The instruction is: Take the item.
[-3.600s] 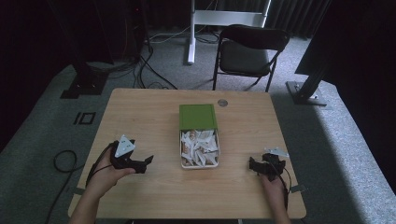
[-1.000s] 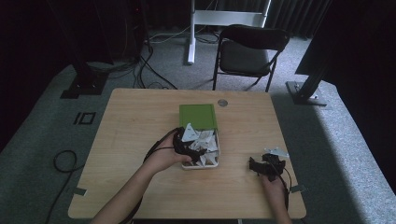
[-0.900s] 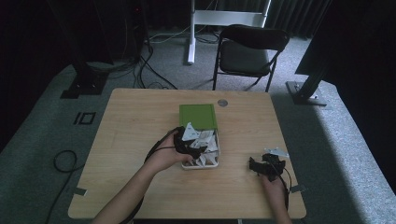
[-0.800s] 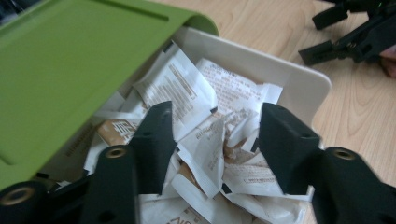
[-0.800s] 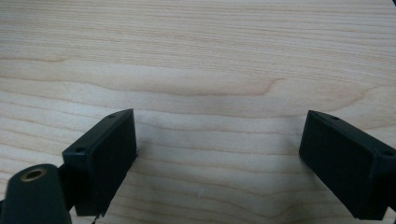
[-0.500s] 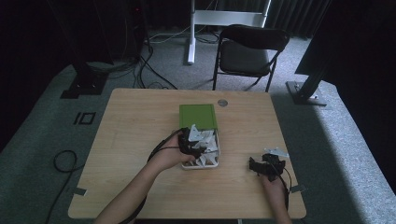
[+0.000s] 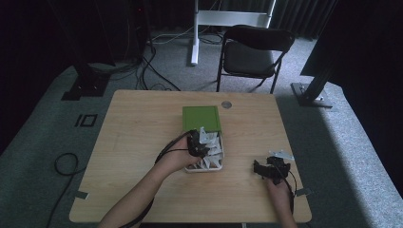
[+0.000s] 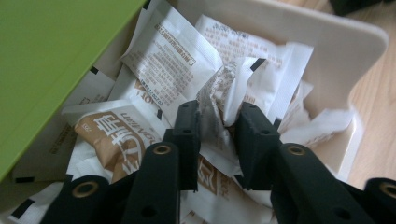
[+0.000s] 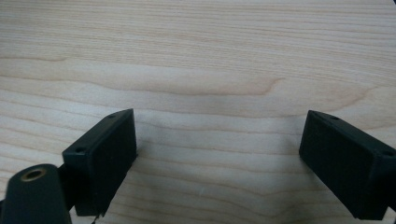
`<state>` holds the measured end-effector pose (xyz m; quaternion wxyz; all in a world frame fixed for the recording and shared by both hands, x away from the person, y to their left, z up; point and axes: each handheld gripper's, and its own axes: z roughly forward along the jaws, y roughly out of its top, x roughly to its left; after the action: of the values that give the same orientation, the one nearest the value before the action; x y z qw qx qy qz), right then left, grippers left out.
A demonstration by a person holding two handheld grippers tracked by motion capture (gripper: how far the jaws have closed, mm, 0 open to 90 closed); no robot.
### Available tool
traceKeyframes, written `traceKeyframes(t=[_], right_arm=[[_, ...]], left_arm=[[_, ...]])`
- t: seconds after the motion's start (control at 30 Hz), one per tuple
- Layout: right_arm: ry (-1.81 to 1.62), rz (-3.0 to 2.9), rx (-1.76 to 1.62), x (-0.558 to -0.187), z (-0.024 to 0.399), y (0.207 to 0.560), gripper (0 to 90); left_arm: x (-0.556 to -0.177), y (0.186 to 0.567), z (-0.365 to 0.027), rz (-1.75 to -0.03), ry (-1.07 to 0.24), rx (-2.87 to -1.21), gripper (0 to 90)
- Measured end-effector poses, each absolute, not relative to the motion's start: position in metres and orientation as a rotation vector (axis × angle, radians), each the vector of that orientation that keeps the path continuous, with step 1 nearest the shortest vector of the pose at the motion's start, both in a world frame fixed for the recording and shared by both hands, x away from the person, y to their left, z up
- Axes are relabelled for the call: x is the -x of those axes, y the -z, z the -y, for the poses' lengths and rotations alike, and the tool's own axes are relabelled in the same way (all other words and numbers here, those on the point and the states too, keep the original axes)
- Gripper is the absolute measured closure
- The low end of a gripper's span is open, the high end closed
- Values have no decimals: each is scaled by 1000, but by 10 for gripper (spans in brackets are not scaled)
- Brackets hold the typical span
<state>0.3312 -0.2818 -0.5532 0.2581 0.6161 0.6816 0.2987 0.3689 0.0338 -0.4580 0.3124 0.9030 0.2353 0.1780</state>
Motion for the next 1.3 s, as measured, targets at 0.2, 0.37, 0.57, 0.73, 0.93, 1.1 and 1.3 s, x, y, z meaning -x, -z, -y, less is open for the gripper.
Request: traceKeyframes(t=[0.2,0.37,0.57,0.73,0.93,1.1,1.3], right_arm=[[-810,-1849,-1666,-331,282,553,109],[-809,-1851,-1666,-331,282,553,110],[-809,-1850,-1667,-331,282,553,109],[-809,-1851,-1667,-331,282,553,109],[-809,-1850,-1667,-331,282,553,109],[-809,-1850,-1667,-331,282,553,109],[-809,-1851,-1667,-331,282,553,109]], left_arm=[[-369,451,-40,-745,-378,-2223,778],[-363,443,-44,-726,-390,-2186,778],[-355,435,-49,-710,-376,-2170,778],[-347,423,-65,-727,-383,-2132,778],[-344,411,-83,-751,-393,-2093,778],[-342,404,-97,-763,-402,-2064,778],[-340,397,-116,-788,-447,-2031,778]])
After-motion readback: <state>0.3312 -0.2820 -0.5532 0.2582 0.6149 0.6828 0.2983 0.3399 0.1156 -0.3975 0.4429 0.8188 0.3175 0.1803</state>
